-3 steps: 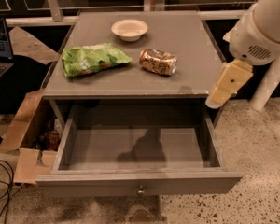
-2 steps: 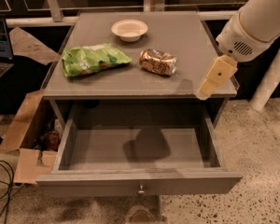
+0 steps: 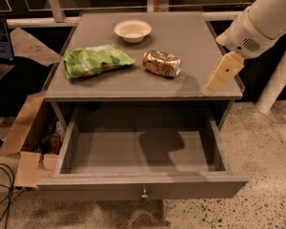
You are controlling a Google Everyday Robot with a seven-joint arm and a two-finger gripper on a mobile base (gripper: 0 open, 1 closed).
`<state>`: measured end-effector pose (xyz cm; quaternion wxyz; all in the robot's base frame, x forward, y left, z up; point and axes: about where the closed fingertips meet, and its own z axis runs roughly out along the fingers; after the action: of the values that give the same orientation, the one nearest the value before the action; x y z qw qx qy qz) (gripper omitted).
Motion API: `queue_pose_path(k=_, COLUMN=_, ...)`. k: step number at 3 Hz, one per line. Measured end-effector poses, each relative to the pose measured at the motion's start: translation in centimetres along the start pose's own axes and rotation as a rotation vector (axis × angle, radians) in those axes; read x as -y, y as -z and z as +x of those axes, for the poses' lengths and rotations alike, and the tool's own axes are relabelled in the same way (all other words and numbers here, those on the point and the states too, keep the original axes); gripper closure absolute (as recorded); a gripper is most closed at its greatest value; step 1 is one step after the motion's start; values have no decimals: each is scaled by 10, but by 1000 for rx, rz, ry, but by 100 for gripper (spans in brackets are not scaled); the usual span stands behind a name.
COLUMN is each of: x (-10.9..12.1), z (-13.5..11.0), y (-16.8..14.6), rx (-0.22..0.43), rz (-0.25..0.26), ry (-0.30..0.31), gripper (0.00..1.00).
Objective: Place orange can into top drawer
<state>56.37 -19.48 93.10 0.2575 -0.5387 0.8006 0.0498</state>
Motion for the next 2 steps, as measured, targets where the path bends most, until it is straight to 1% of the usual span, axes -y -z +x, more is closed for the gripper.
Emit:
queue_pose_path(k=1, x=0, z=0, y=0, rx=0, rz=0, ry=0, gripper=0)
queue_pose_path(k=2, x=2, z=13, y=-6, rx=4, rz=16, ry=-57, gripper=0)
